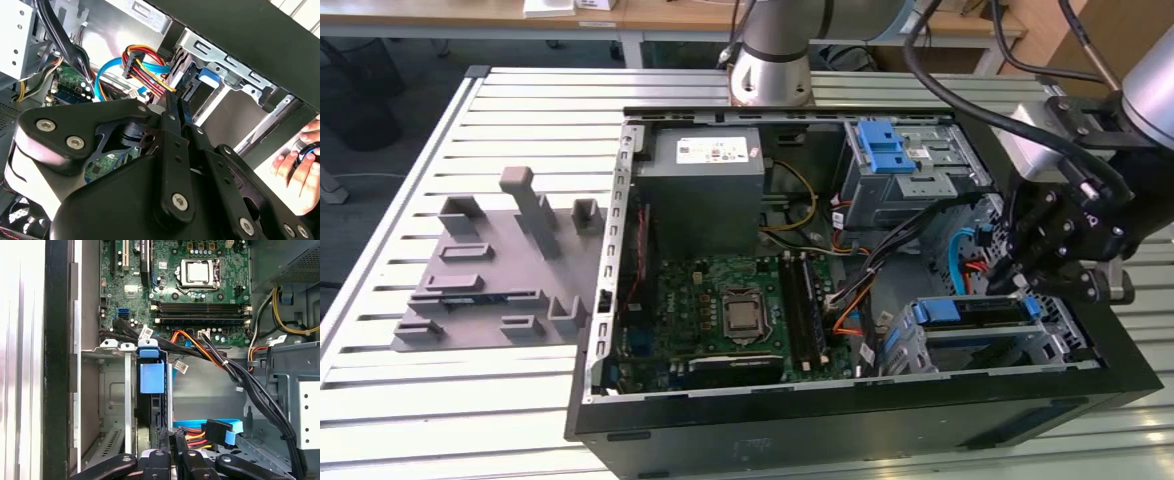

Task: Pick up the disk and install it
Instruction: 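Insert the first disk wire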

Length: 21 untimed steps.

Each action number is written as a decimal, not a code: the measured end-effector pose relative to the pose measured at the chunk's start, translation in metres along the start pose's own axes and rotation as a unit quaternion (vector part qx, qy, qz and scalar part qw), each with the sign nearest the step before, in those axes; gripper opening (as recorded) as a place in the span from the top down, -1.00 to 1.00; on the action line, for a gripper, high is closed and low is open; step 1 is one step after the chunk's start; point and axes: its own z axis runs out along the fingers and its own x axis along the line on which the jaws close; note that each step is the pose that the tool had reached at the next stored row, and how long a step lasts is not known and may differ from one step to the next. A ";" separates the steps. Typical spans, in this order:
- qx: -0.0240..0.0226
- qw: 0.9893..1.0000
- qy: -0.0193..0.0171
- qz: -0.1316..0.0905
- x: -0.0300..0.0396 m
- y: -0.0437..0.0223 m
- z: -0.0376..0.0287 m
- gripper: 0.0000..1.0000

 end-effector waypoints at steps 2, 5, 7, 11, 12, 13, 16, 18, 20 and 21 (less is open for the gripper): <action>0.000 1.000 0.000 0.000 0.0008 0.0000 0.0010 0.69; -0.001 1.000 0.000 -0.003 0.0022 -0.0001 0.0028 0.69; -0.002 1.000 0.000 -0.004 0.0028 -0.0005 0.0032 0.69; -0.003 1.000 -0.001 -0.004 0.0042 -0.0019 0.0032 0.69; -0.003 1.000 -0.001 -0.004 0.0045 -0.0020 0.0032 0.69; -0.004 1.000 -0.001 -0.004 0.0048 -0.0019 0.0032 0.69; -0.004 1.000 -0.002 -0.004 0.0069 -0.0021 0.0033 0.69; -0.004 1.000 -0.002 -0.003 0.0080 -0.0021 0.0033 0.69; -0.004 1.000 -0.003 -0.003 0.0081 -0.0021 0.0036 0.69; -0.005 1.000 -0.003 -0.003 0.0082 -0.0021 0.0037 0.69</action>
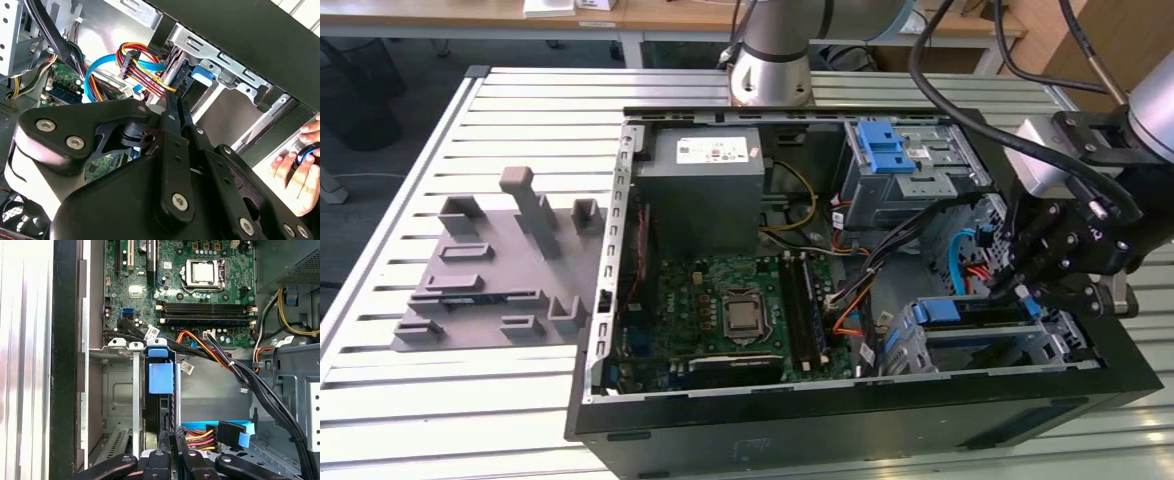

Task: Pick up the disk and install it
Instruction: 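Insert the first disk wire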

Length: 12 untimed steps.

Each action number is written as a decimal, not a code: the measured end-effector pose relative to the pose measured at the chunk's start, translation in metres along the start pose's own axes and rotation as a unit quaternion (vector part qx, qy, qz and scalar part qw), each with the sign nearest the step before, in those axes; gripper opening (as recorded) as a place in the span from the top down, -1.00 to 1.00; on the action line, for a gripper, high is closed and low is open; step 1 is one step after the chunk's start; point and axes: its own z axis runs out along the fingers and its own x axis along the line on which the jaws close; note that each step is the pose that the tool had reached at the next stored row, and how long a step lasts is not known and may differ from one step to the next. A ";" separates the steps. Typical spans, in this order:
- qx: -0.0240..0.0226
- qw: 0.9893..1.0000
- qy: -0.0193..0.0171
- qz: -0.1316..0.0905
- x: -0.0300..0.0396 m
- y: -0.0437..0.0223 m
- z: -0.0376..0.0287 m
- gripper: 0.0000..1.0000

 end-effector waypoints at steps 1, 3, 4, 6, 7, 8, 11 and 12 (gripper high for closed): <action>0.000 1.000 0.000 0.000 0.0001 0.0000 0.0002 0.69; -0.001 1.000 -0.001 0.000 0.0001 -0.0001 0.0008 0.69; -0.001 1.000 -0.001 0.000 0.0001 -0.0002 0.0010 0.69; -0.002 1.000 -0.002 0.000 0.0001 -0.0007 0.0014 0.69; -0.003 1.000 -0.002 0.000 0.0001 -0.0010 0.0015 0.69; -0.003 1.000 -0.002 0.000 0.0001 -0.0014 0.0016 0.69; -0.003 1.000 -0.003 0.000 0.0002 -0.0018 0.0019 0.69; -0.003 1.000 -0.003 0.000 0.0002 -0.0021 0.0019 0.69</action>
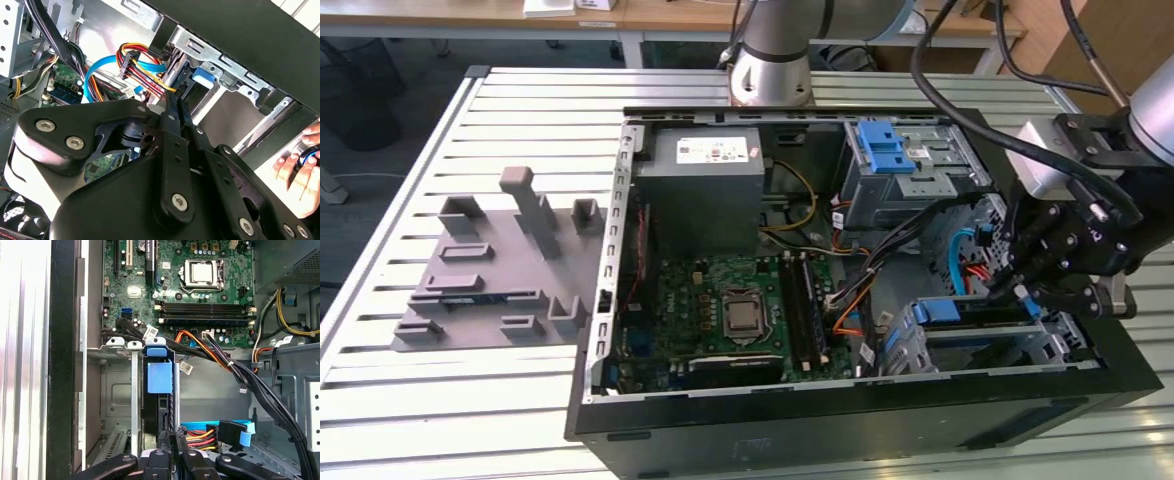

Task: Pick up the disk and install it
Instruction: 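Insert the first disk wire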

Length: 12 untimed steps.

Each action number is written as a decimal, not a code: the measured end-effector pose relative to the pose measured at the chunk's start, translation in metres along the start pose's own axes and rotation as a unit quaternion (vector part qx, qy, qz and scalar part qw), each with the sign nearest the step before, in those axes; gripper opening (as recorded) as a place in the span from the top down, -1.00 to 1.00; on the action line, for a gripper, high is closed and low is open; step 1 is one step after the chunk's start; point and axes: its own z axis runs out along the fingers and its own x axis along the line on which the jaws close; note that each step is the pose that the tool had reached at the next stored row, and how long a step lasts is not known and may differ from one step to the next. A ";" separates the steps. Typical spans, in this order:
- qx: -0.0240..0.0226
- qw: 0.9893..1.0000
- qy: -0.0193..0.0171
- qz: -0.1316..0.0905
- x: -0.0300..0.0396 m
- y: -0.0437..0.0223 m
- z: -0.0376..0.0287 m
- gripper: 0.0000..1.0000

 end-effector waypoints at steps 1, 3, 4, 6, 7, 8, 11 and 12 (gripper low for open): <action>0.000 1.000 0.000 0.000 0.0000 -0.0001 0.0000 0.69; 0.000 1.000 0.000 0.000 0.0002 -0.0003 0.0000 0.69; 0.000 1.000 0.000 0.000 0.0005 -0.0003 0.0000 0.69; 0.000 1.000 0.000 0.000 0.0010 -0.0004 0.0001 0.69; 0.000 1.000 0.000 0.000 0.0013 -0.0004 0.0000 0.69; 0.000 1.000 0.000 0.000 0.0017 -0.0004 0.0000 0.69; 0.000 1.000 0.000 0.001 0.0022 -0.0005 0.0001 0.69; 0.000 1.000 0.000 0.001 0.0023 -0.0005 0.0003 0.69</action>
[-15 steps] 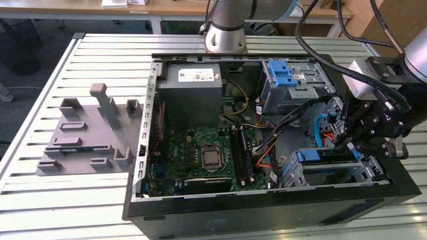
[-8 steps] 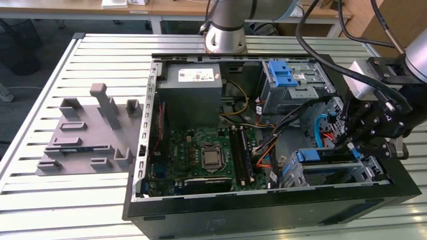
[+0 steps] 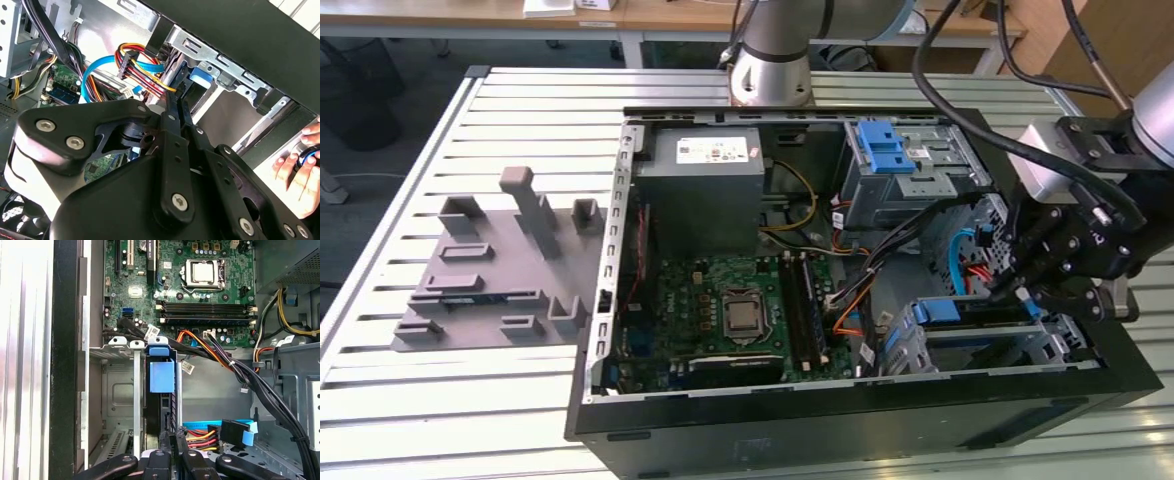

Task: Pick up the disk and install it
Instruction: 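Insert the first disk wire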

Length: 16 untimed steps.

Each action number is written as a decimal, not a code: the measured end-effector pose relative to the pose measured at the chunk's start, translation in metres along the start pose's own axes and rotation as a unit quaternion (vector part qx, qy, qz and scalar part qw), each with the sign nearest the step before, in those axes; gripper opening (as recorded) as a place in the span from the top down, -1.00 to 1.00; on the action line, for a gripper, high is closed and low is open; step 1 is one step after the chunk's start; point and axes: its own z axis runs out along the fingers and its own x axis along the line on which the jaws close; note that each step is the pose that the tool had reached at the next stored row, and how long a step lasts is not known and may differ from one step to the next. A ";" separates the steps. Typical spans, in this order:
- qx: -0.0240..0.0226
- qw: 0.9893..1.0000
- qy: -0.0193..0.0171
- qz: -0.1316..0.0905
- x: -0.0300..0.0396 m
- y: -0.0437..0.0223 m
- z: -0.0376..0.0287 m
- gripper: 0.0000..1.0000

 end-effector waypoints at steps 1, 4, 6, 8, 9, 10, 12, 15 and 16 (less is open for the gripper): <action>0.000 1.000 0.000 0.000 0.0001 0.0000 0.0003 0.69; 0.000 1.000 0.000 0.000 0.0003 -0.0001 0.0016 0.69; -0.001 1.000 0.000 0.000 0.0004 -0.0002 0.0028 0.69; -0.001 1.000 0.000 0.000 0.0005 -0.0003 0.0037 0.69; -0.002 1.000 0.000 0.000 0.0005 -0.0005 0.0041 0.69; -0.002 1.000 0.000 0.000 0.0005 -0.0006 0.0042 0.69; -0.002 1.000 0.000 0.000 0.0005 -0.0006 0.0045 0.69; -0.002 1.000 -0.001 0.000 0.0005 -0.0005 0.0049 0.66; -0.002 1.000 -0.001 0.000 0.0006 -0.0005 0.0053 0.66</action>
